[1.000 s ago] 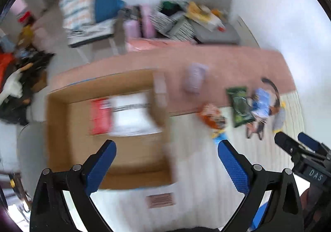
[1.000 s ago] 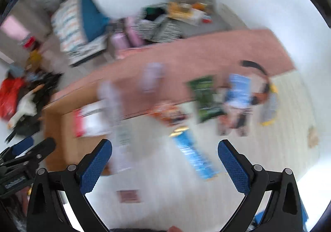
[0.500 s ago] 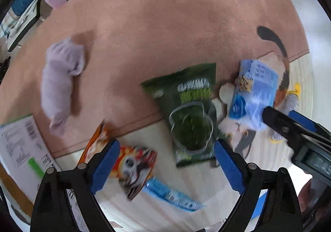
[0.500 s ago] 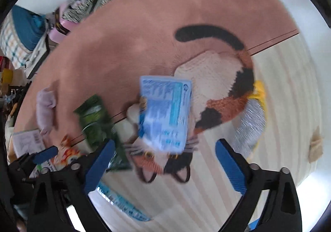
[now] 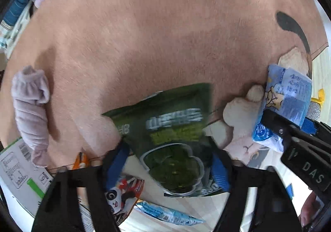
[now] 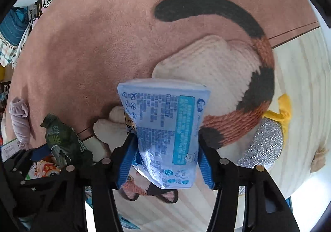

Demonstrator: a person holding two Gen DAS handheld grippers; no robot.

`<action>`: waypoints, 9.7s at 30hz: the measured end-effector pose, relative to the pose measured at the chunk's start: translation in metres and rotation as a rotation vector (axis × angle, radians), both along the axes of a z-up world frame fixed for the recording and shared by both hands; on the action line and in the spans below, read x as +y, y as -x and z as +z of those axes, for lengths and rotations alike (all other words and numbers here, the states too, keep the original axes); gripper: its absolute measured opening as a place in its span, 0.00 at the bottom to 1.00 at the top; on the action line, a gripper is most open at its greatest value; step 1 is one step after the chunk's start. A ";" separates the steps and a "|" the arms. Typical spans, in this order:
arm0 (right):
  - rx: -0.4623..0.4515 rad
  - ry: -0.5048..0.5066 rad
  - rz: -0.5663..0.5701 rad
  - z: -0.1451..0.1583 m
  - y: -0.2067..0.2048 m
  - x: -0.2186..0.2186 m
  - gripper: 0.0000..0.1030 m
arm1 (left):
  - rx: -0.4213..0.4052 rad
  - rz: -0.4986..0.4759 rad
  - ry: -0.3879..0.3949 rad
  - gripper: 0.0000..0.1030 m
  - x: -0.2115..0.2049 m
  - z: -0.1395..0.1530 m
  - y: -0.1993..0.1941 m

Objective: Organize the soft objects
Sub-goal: 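Grasp green seaweed bag with left tool while right tool grasps blue wipes pack, then lower green bag into box with left tool while right tool releases wipes pack, then grasp orange panda bag with left tool while right tool grasps glitter sponge, then drop orange bag into box with left tool while right tool releases sponge, then grasp lavender sock with left tool while right tool grasps blue snack stick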

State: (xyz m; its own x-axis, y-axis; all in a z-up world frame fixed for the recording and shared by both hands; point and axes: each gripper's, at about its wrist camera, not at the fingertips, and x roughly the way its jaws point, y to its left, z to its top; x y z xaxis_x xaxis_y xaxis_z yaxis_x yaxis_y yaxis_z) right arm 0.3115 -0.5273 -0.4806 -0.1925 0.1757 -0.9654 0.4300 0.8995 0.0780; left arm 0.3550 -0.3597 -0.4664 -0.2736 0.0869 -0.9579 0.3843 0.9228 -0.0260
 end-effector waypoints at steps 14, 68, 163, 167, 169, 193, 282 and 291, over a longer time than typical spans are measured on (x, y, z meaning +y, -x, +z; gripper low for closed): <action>-0.152 -0.019 0.071 0.068 0.018 0.076 0.31 | -0.223 0.063 0.095 0.34 0.072 0.115 0.047; -0.142 -0.114 0.407 0.100 0.060 0.506 0.96 | -0.256 0.362 0.000 0.81 0.518 0.143 0.025; -0.200 0.024 -0.097 0.084 0.070 0.005 0.48 | -0.175 0.318 0.057 0.48 0.161 0.120 0.073; -0.296 -0.058 0.009 0.136 0.065 0.075 0.48 | -0.225 0.331 0.123 0.48 0.203 0.169 0.077; -0.335 -0.103 0.071 0.159 0.062 0.119 0.48 | -0.247 0.338 0.138 0.48 0.228 0.187 0.086; -0.239 -0.256 0.516 0.130 0.079 0.561 0.48 | -0.111 0.466 0.043 0.48 0.530 0.126 0.108; -0.047 0.082 0.396 0.007 0.131 0.235 0.89 | -0.529 0.004 -0.210 0.99 0.211 0.160 0.116; -0.039 0.059 0.288 0.005 0.105 0.205 0.23 | -0.459 -0.054 -0.243 0.99 0.177 0.120 0.022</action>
